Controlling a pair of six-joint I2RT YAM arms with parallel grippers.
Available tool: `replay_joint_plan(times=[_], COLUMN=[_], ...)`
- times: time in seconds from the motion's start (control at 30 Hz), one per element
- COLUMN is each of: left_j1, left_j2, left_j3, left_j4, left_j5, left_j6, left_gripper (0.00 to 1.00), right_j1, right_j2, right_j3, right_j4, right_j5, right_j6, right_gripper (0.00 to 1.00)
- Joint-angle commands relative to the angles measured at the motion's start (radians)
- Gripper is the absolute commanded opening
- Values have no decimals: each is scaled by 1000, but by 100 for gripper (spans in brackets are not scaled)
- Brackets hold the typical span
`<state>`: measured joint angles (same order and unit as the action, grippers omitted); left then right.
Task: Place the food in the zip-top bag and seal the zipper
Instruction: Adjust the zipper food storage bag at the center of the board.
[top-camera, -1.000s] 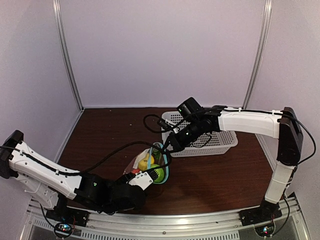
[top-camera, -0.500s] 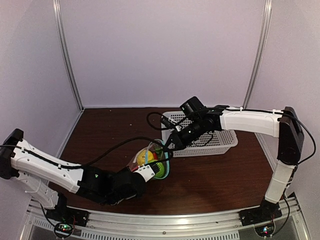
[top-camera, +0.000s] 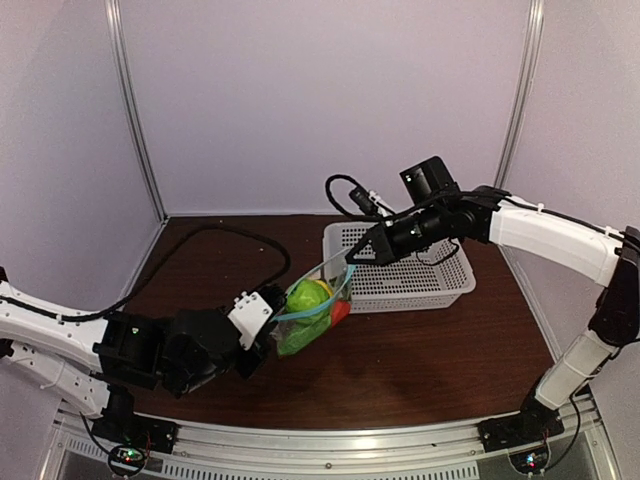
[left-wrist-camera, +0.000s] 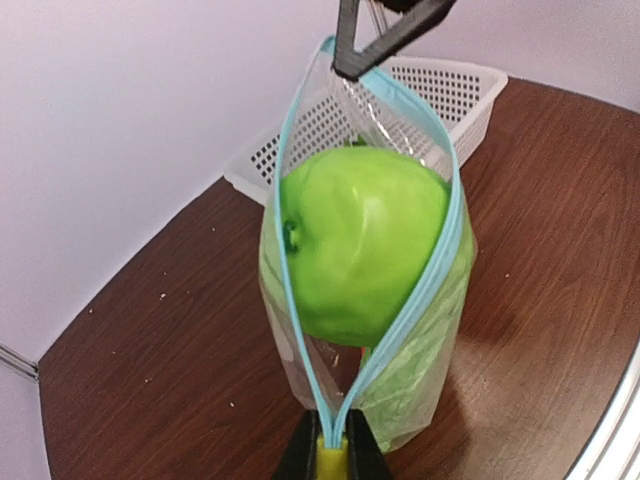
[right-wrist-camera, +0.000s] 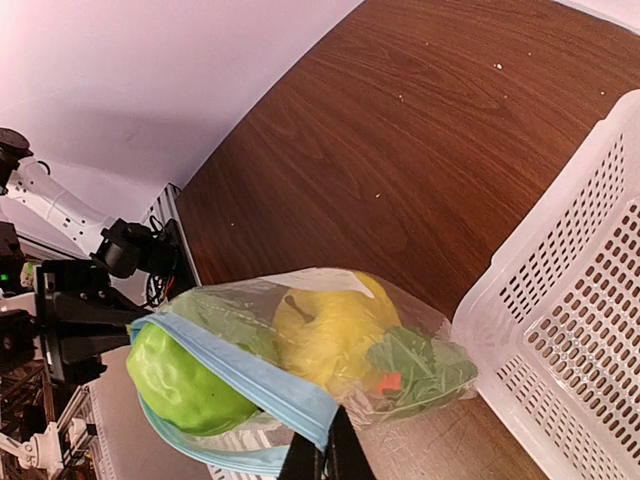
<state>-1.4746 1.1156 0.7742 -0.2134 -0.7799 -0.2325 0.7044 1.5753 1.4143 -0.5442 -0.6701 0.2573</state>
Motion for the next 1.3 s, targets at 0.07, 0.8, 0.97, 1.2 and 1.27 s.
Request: replay_joint_plan(times=[0.07,0.8,0.97,1.2,1.27], left_j1=[69,71,68,59,56], left_j2=[92,-65,-93,-117,-106], left_j3=[-94,-215,-230,-249,-243], left_j4=[92,170,174,207,208], left_j5=[67,112,85,74,79], left_j6=[-77,-136,-146,-119,-112], left_gripper=[0,0,0,0,0], right_j1=[20,259,320,326,319], right_j2=[46,261,355,453,437], right_j3=[-37,298,204,182,224], right_j4=[-4,-151,-147,-112,-149], right_j5=[29,-128,-151,-135,-143], right_j6=[-62,-376,-342,-268,-294], right_gripper=[0,44,31,28,27])
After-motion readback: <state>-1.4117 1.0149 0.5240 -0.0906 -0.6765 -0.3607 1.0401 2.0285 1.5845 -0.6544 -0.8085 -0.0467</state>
